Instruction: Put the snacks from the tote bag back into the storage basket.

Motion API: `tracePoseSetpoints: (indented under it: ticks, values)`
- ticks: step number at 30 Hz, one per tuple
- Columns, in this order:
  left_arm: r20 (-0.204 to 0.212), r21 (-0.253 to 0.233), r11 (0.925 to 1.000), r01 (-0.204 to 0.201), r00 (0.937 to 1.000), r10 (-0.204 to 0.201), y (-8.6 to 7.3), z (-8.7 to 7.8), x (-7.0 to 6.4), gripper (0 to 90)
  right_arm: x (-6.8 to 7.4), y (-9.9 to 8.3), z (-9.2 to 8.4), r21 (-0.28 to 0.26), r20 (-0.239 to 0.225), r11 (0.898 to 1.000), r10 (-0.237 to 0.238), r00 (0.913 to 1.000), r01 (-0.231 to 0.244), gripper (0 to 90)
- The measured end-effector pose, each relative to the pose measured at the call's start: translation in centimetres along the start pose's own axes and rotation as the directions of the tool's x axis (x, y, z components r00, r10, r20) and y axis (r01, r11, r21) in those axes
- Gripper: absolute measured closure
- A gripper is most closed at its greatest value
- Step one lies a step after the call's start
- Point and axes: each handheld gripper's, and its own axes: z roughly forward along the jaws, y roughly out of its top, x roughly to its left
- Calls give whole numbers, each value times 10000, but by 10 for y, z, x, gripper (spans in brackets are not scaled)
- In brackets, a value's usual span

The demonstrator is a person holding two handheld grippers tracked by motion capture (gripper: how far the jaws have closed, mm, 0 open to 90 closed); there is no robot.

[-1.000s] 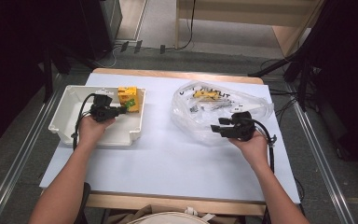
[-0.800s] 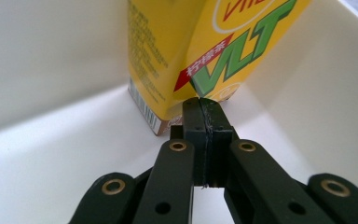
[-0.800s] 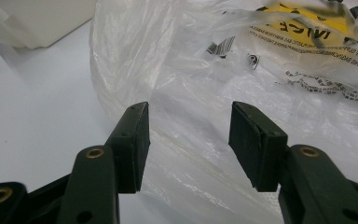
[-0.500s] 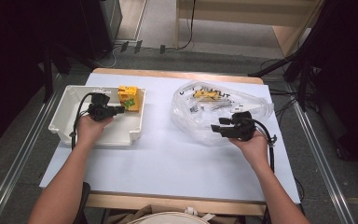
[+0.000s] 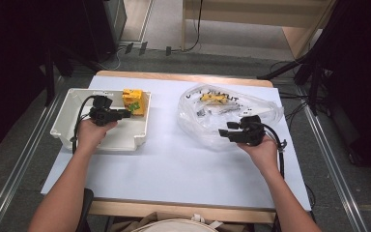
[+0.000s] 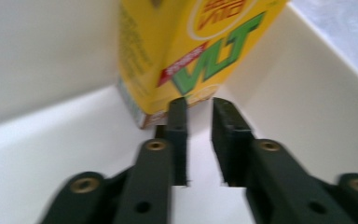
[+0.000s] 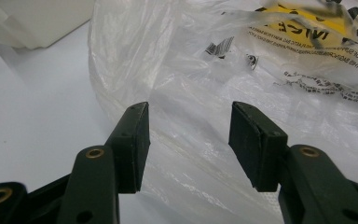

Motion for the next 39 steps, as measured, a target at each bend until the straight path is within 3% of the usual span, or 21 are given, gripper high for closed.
tracePoseSetpoints:
  ticks: [2, 6, 18, 33, 39]
  values:
    - [132, 10, 9999, -109, 9999, 108, 0, 0, -3, 698, 0, 0, 0, -15, 12, 10000, -3, 10000, 3, 492]
    - [366, 184, 9996, 201, 9991, -207, 3, -1, -8, 646, 0, 0, 0, -27, 5, 10000, -11, 10000, 11, 492]
    - [507, 256, 9997, -66, 9987, 53, 8, -6, -27, 538, 0, 0, -1, -29, -22, 10000, -46, 10000, 46, 492]
    - [662, 193, 9972, -727, 9953, 712, 18, -18, -57, 476, 2, 1, -2, -54, -87, 9999, -99, 9999, 99, 492]
    - [935, 262, 9932, -1134, 9895, 1105, 22, -20, -74, 475, 4, 1, -2, -17, -133, 9999, -114, 9998, 114, 492]
